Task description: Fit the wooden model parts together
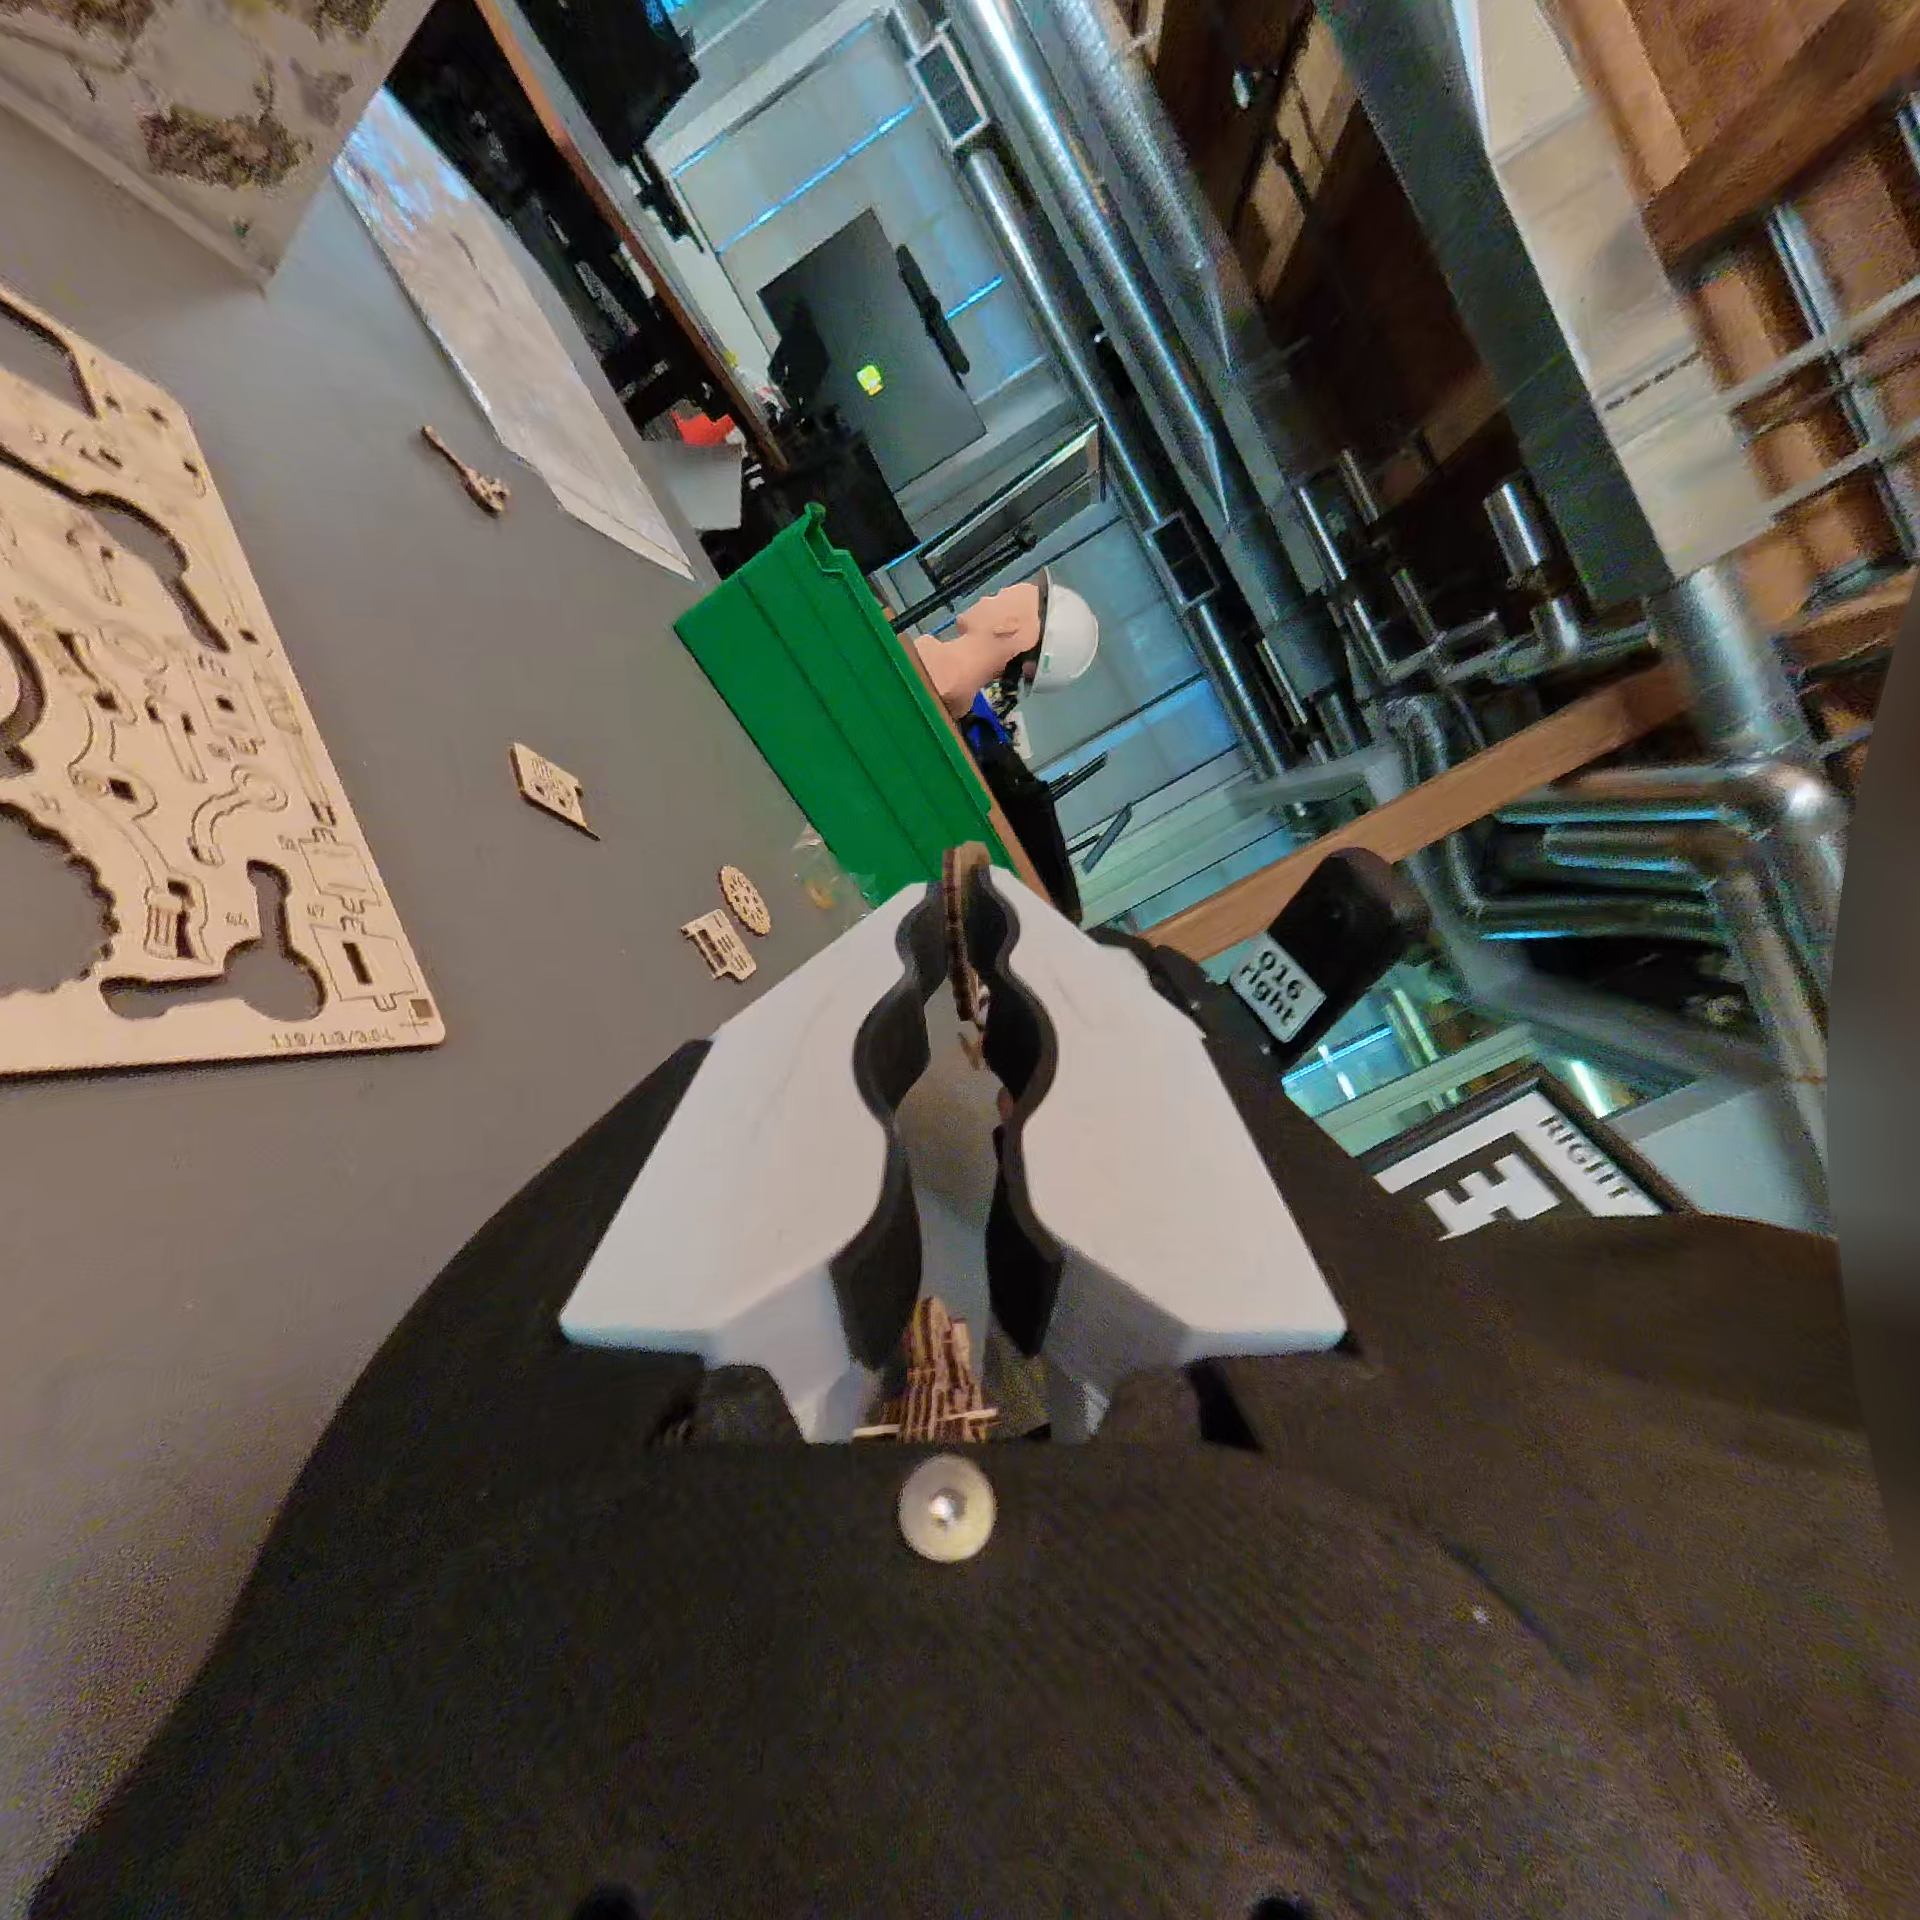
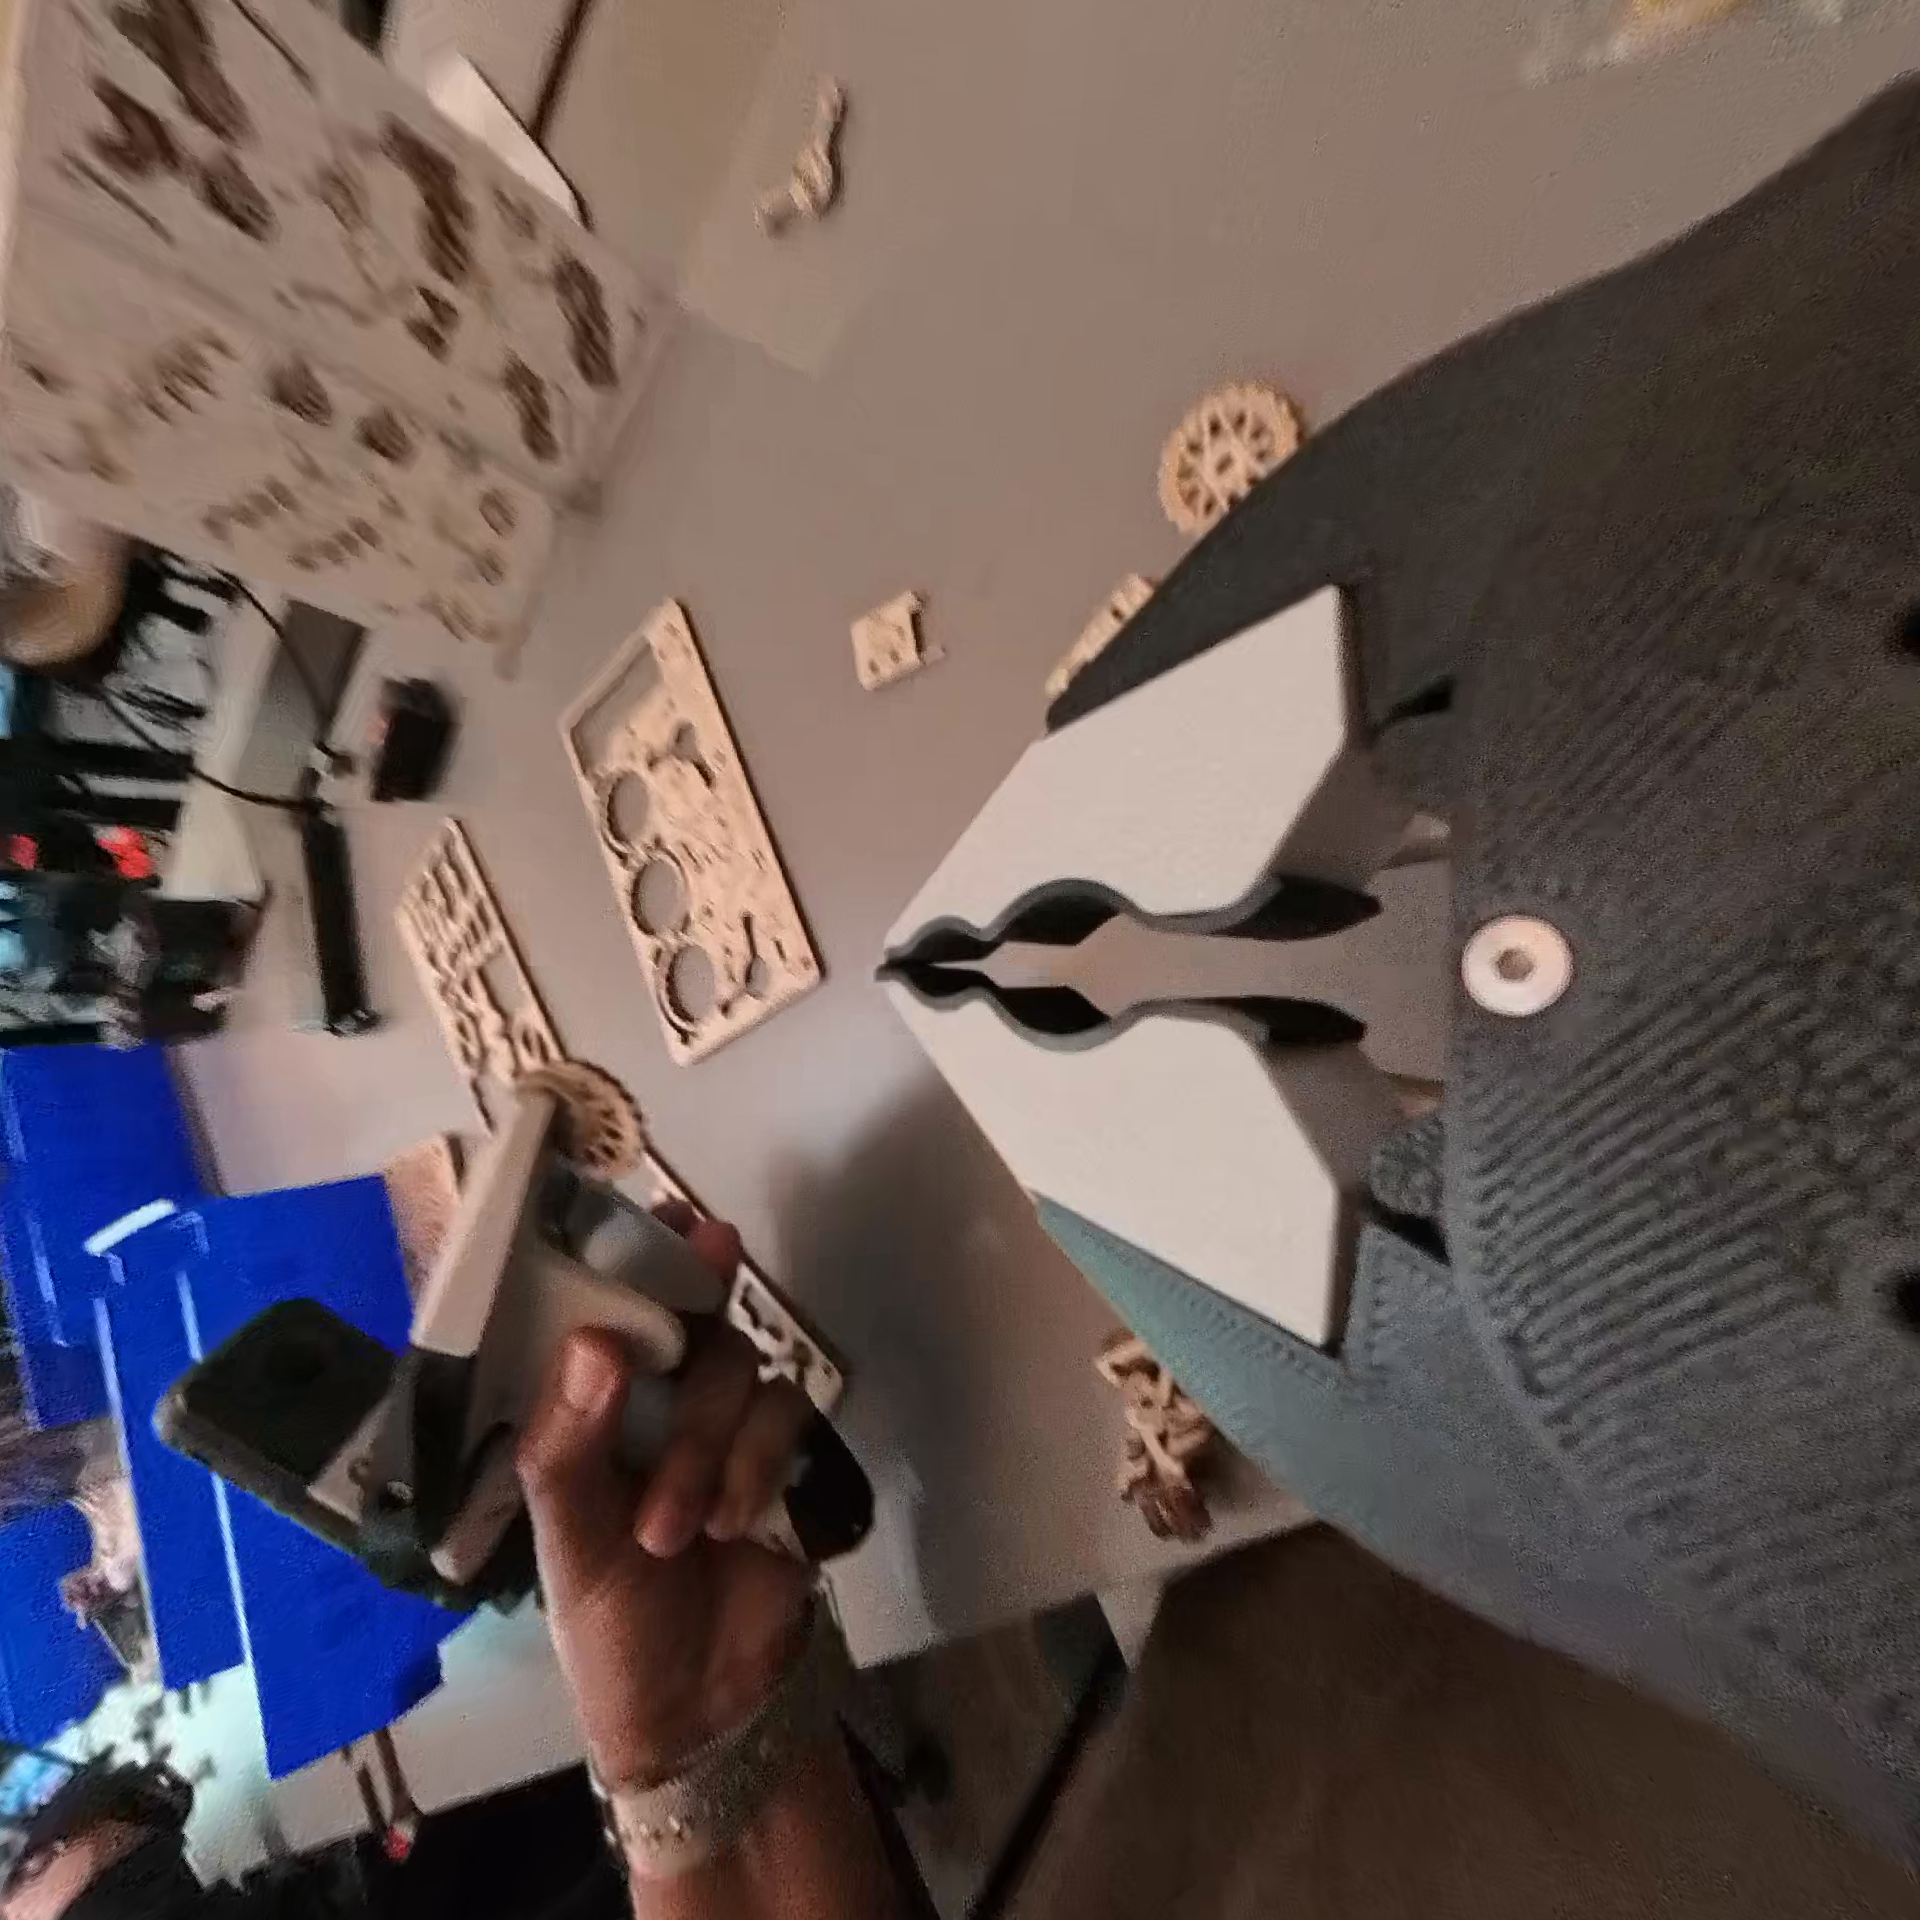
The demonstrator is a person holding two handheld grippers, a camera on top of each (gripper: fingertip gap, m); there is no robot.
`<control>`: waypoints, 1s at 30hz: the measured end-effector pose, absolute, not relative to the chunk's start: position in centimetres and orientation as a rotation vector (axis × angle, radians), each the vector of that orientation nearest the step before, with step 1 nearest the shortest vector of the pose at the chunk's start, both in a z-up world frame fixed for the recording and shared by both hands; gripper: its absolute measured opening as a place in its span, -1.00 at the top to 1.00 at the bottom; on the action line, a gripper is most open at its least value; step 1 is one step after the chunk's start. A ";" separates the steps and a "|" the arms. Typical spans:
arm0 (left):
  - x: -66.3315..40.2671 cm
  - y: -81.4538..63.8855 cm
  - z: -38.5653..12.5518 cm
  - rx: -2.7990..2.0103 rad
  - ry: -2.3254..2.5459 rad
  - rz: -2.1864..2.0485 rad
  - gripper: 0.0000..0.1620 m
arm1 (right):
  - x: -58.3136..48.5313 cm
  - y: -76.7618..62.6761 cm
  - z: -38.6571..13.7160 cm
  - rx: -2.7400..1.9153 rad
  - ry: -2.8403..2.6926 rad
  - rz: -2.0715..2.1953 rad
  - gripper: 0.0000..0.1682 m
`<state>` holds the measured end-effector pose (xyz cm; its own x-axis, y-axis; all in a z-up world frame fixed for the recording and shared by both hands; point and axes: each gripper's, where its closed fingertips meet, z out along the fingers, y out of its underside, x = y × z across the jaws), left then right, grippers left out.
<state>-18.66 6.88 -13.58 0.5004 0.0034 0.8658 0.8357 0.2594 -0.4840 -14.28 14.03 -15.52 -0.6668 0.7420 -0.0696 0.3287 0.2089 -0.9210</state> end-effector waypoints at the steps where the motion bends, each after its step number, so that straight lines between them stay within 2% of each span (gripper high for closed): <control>1: -18.5 7.1 -13.7 -1.217 -0.877 -0.648 0.98 | -14.6 14.2 -15.2 -0.984 -2.073 1.445 1.00; 4: -17.2 8.4 -13.9 -1.282 -0.831 -0.640 0.98 | -15.0 13.3 -15.1 -1.036 -2.025 1.553 0.99; 6: -16.4 9.4 -14.2 -1.329 -0.797 -0.616 0.98 | -14.7 12.0 -14.4 -1.082 -1.976 1.730 0.84; 8: -15.6 10.2 -14.7 -1.400 -0.765 -0.557 0.98 | -14.5 11.2 -13.8 -1.113 -1.940 1.847 0.82; 13: -15.2 11.1 -14.7 -1.408 -0.776 -0.446 0.98 | -15.2 11.8 -14.7 -1.091 -1.900 1.662 0.81; 21: -14.7 11.8 -14.7 -1.379 -0.816 -0.394 0.98 | -15.2 12.0 -14.3 -0.973 -1.884 1.543 1.00; 23: -14.6 12.0 -15.0 -1.407 -0.814 -0.368 0.98 | -15.2 12.2 -13.7 -0.968 -1.873 1.567 0.99; 24: -14.6 12.0 -15.1 -1.415 -0.811 -0.345 0.98 | -15.1 12.1 -13.9 -0.971 -1.897 1.563 0.88; 27: -14.5 12.1 -15.1 -1.449 -0.780 -0.294 0.98 | -14.9 12.0 -14.2 -0.978 -1.915 1.579 0.85; 30: -14.2 12.2 -14.8 -1.468 -0.725 -0.280 0.98 | -14.3 11.6 -13.8 -0.931 -1.924 1.671 0.99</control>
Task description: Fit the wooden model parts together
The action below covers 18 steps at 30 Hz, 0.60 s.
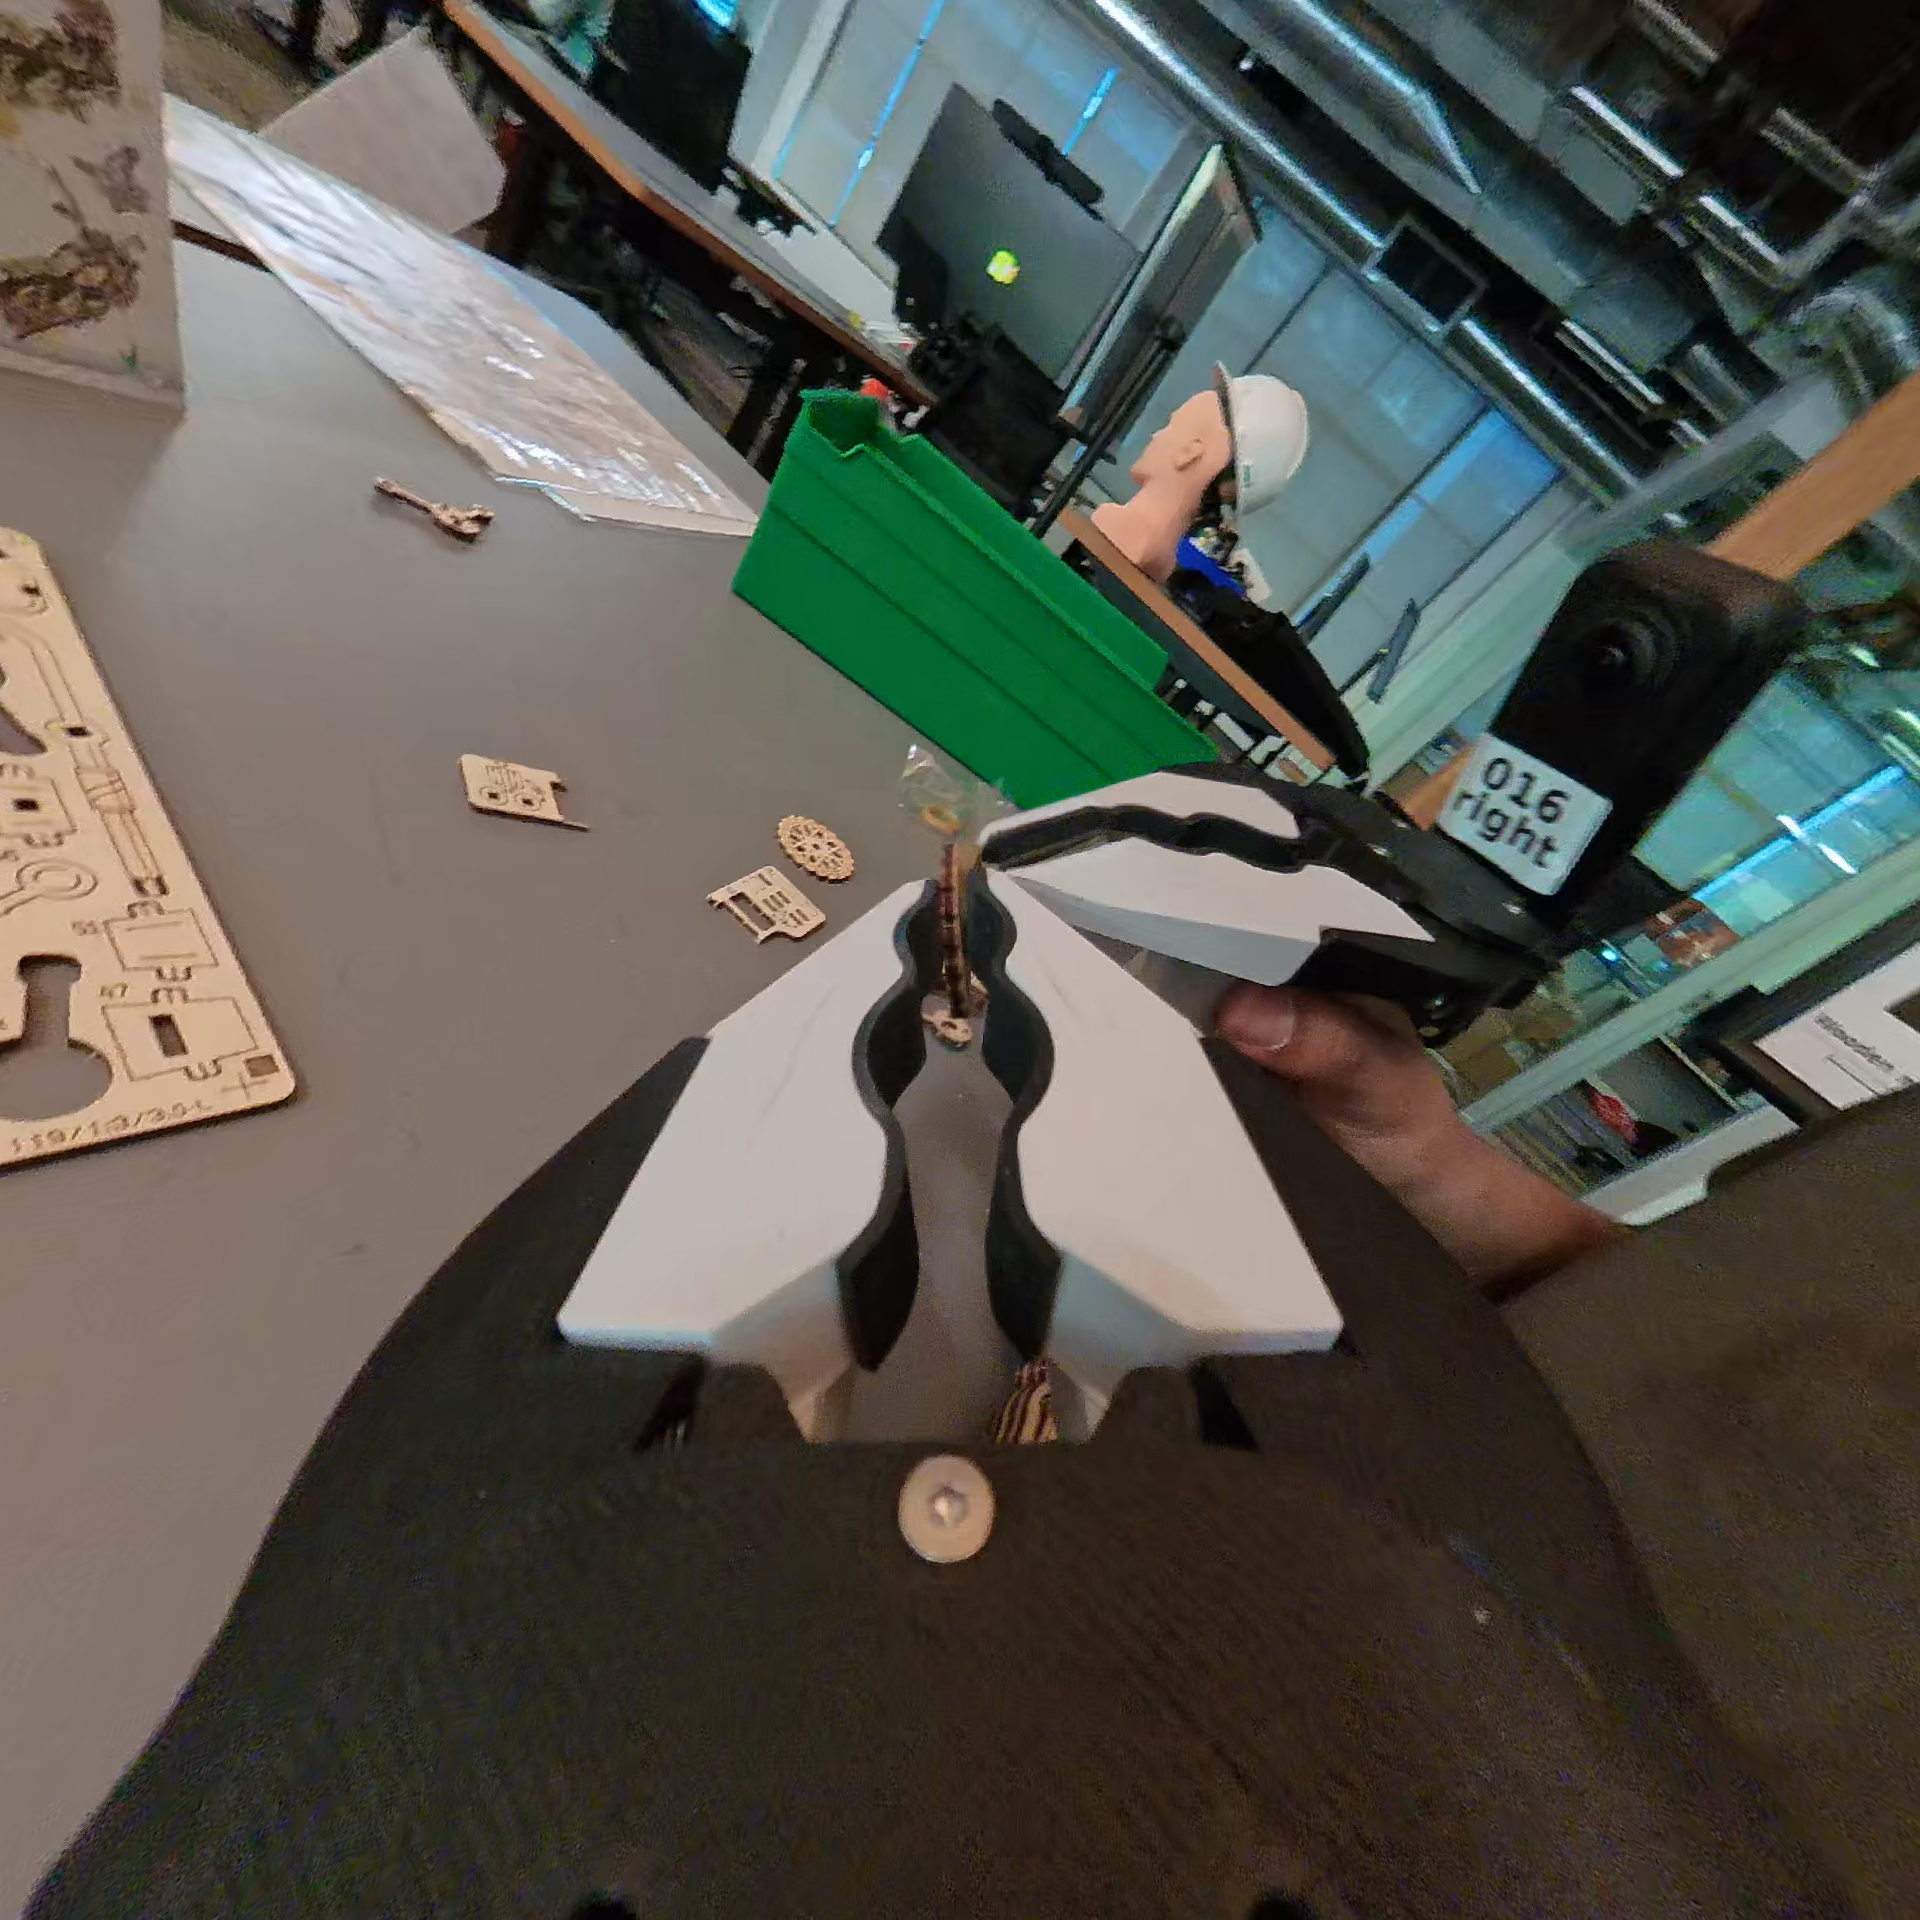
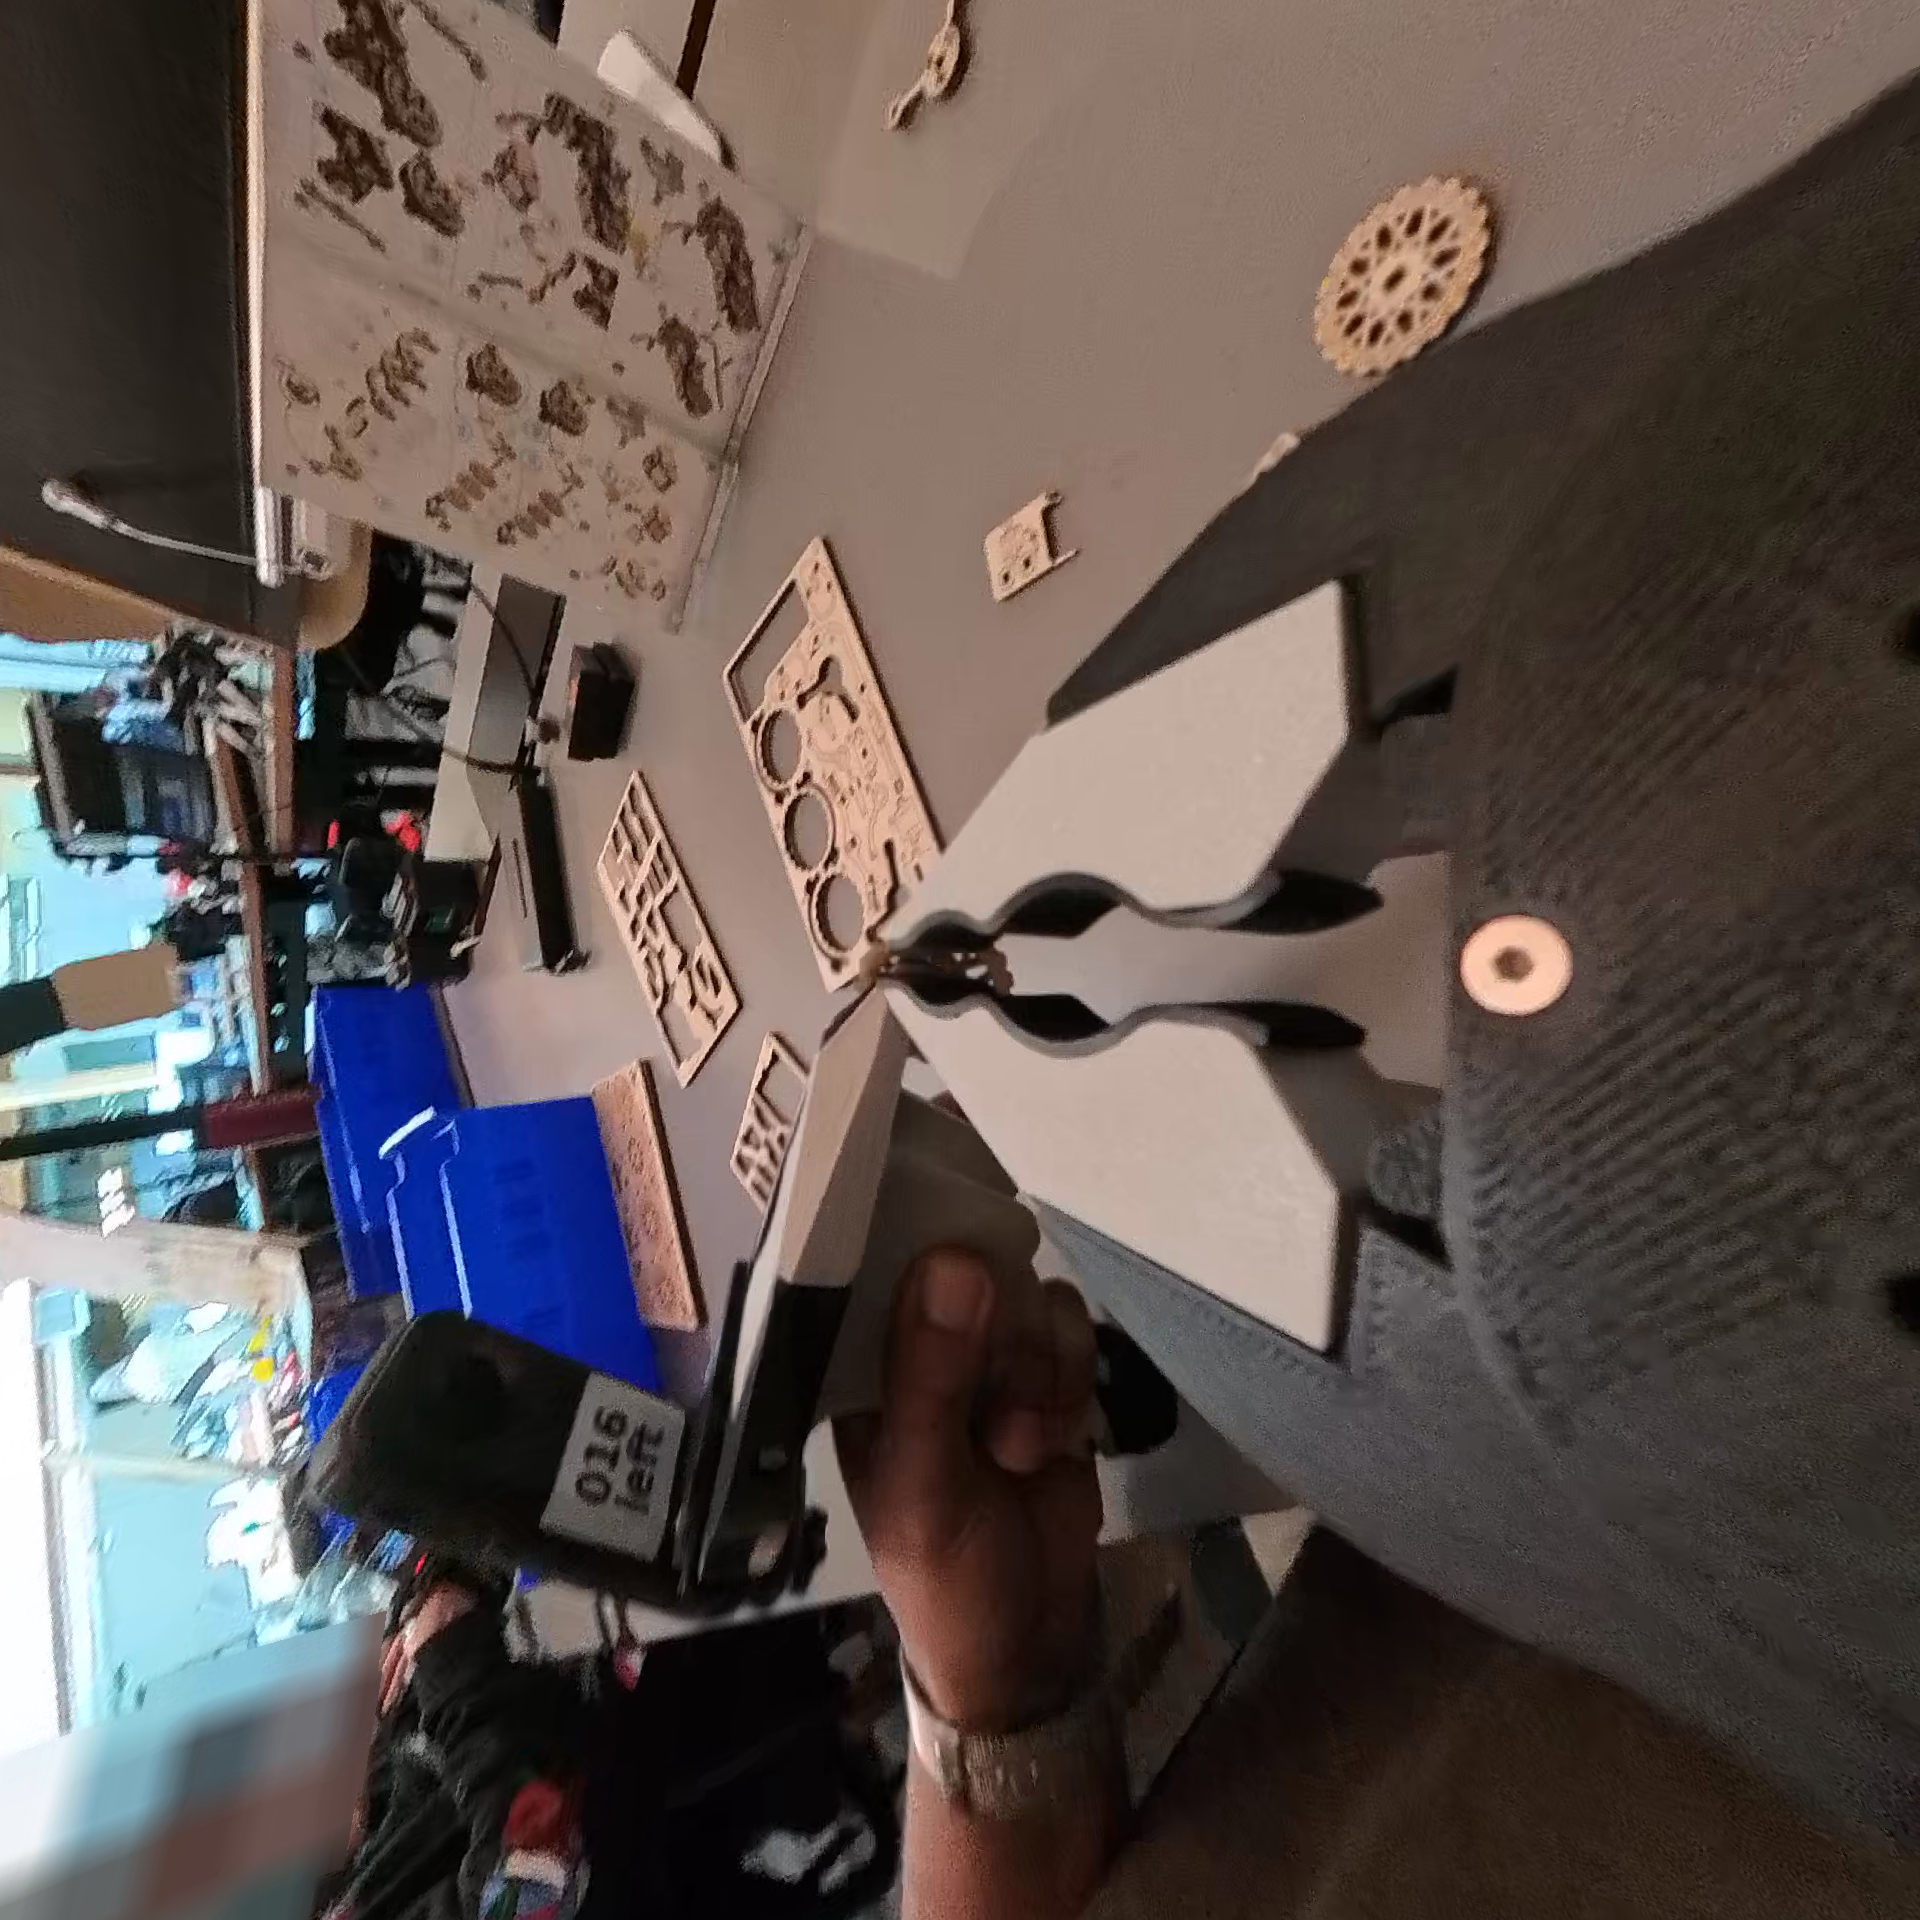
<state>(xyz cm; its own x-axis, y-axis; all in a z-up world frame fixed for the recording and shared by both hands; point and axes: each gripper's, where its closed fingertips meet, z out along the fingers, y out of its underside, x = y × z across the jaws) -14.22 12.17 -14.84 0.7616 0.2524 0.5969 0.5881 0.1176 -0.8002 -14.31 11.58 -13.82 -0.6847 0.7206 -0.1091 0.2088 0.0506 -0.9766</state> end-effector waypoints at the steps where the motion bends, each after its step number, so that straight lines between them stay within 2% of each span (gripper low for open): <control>1: -14.0 12.2 -14.5 -1.455 -0.699 -0.302 0.98 | -14.2 11.6 -13.6 -0.921 -1.919 1.707 1.00; 8: -13.7 12.2 -14.0 -1.429 -0.649 -0.345 0.98 | -13.5 11.8 -13.9 -0.916 -1.978 1.769 0.95; 10: -13.9 12.2 -14.3 -1.440 -0.665 -0.321 0.98 | -14.0 12.2 -14.1 -0.919 -1.956 1.682 0.73; 12: -14.2 12.1 -14.6 -1.444 -0.699 -0.309 0.98 | -14.3 12.6 -14.4 -0.877 -1.944 1.566 0.68; 15: -13.8 12.4 -14.6 -1.451 -0.696 -0.310 0.98 | -14.4 12.4 -14.6 -0.861 -1.937 1.500 0.68; 18: -13.7 12.5 -14.5 -1.459 -0.680 -0.274 0.98 | -14.3 12.1 -14.8 -0.905 -1.951 1.533 0.81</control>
